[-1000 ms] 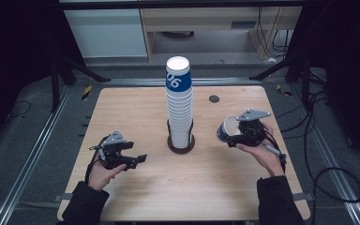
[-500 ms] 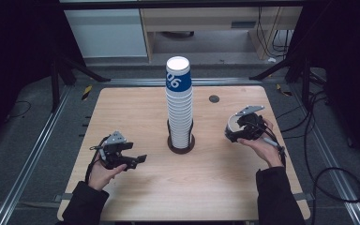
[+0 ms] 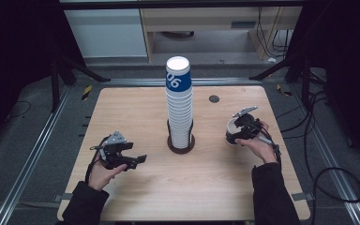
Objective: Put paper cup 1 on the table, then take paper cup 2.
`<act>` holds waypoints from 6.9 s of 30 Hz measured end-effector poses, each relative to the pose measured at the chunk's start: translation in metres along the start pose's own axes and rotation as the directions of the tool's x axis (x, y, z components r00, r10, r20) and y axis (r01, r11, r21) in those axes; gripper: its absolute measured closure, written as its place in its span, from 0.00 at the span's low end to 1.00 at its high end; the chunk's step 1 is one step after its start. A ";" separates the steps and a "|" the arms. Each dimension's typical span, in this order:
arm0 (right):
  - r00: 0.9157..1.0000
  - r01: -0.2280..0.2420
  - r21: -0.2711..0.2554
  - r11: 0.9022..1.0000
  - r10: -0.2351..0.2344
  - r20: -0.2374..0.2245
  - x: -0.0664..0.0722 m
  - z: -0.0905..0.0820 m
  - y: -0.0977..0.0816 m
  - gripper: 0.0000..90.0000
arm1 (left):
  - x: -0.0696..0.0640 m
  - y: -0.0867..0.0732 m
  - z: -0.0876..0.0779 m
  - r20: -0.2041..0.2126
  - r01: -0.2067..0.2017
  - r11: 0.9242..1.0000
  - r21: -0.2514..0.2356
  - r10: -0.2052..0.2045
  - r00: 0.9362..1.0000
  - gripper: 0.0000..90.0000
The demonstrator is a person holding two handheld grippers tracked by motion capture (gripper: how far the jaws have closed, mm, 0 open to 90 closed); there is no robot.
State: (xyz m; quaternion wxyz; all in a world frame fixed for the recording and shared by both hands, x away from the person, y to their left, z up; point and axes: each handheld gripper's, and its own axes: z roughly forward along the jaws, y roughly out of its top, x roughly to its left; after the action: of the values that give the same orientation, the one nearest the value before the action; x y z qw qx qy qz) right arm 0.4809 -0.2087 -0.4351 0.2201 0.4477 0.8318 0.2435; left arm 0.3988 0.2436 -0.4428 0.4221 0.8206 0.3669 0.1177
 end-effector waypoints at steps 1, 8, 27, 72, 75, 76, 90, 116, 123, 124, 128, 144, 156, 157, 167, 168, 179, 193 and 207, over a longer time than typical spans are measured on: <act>1.000 -0.006 0.002 1.000 0.006 -0.004 0.000 0.002 0.000 0.16 | 0.000 0.000 0.000 0.000 0.000 1.000 0.001 0.000 1.000 0.18; 1.000 -0.018 0.008 1.000 0.018 -0.004 0.000 0.008 -0.002 0.15 | 0.000 0.000 0.001 0.001 -0.002 1.000 0.006 0.002 1.000 0.18; 1.000 -0.023 -0.046 0.999 0.024 0.001 0.002 -0.001 0.000 0.07 | -0.001 0.000 0.001 0.003 -0.004 1.000 0.005 0.004 1.000 0.18; 0.988 -0.044 -0.475 0.879 -0.031 -0.148 0.055 -0.102 0.005 0.05 | -0.003 0.000 -0.001 0.005 -0.014 1.000 -0.007 0.014 1.000 0.18; 0.988 -0.048 -0.493 0.869 -0.029 -0.148 0.058 -0.105 0.008 0.05 | -0.002 0.000 0.000 0.004 -0.012 1.000 -0.007 0.012 1.000 0.18; 0.988 -0.052 -0.497 0.866 -0.028 -0.153 0.058 -0.106 0.009 0.05 | -0.002 0.000 0.000 0.003 -0.012 1.000 -0.007 0.012 1.000 0.18; 0.981 -0.083 -0.587 0.806 -0.039 -0.192 0.072 -0.118 0.035 0.05 | -0.003 0.000 0.000 -0.017 -0.007 1.000 -0.017 0.007 1.000 0.18; 0.971 -0.101 -0.700 0.707 -0.082 -0.223 0.097 -0.132 0.104 0.04 | -0.001 -0.001 0.002 -0.014 0.001 1.000 -0.016 -0.001 1.000 0.18; 0.971 -0.107 -0.707 0.699 -0.078 -0.225 0.101 -0.127 0.121 0.04 | -0.001 -0.001 0.002 -0.011 -0.001 1.000 -0.016 0.001 1.000 0.18; 0.971 -0.109 -0.706 0.700 -0.077 -0.226 0.101 -0.126 0.122 0.04 | -0.001 -0.001 0.003 -0.010 0.000 1.000 -0.015 0.000 1.000 0.18; 0.971 -0.114 -0.702 0.703 -0.070 -0.227 0.102 -0.121 0.131 0.05 | -0.002 -0.002 0.003 -0.009 -0.002 1.000 -0.014 0.002 1.000 0.18; 0.968 -0.117 -0.689 0.715 -0.073 -0.240 0.114 -0.098 0.155 0.09 | -0.002 -0.002 0.003 -0.004 -0.003 1.000 -0.016 0.003 1.000 0.18; 0.969 -0.104 -0.685 0.721 -0.080 -0.232 0.116 -0.090 0.156 0.18 | -0.002 -0.001 0.003 -0.002 -0.004 1.000 -0.017 0.004 1.000 0.18; 0.969 -0.106 -0.682 0.723 -0.080 -0.234 0.116 -0.091 0.155 0.18 | -0.002 -0.001 0.003 -0.001 -0.004 1.000 -0.017 0.004 1.000 0.18; 0.967 -0.104 -0.696 0.711 -0.091 -0.237 0.113 -0.100 0.159 0.19 | -0.002 -0.001 0.003 -0.002 -0.004 1.000 -0.018 0.004 1.000 0.18; 0.967 -0.108 -0.697 0.709 -0.088 -0.239 0.113 -0.101 0.160 0.19 | -0.002 -0.001 0.003 -0.002 -0.003 1.000 -0.018 0.003 1.000 0.18; 0.968 -0.095 -0.710 0.697 -0.103 -0.231 0.110 -0.116 0.174 0.20 | -0.002 -0.001 0.002 -0.003 -0.005 1.000 -0.019 0.005 1.000 0.18; 0.971 -0.099 -0.745 0.659 -0.098 -0.216 0.103 -0.141 0.183 0.20 | -0.002 -0.001 0.002 -0.003 -0.008 1.000 -0.018 0.008 1.000 0.17; 0.979 -0.072 -0.770 0.634 -0.105 -0.177 0.092 -0.170 0.167 0.20 | -0.004 -0.001 0.003 -0.005 -0.009 1.000 -0.016 0.009 1.000 0.17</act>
State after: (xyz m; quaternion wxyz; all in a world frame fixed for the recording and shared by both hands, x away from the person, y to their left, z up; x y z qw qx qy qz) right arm 0.4424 -0.0855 -0.2150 0.3056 0.2751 0.6694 0.6187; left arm 0.3973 0.2394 -0.4454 0.4273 0.8186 0.3630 0.1245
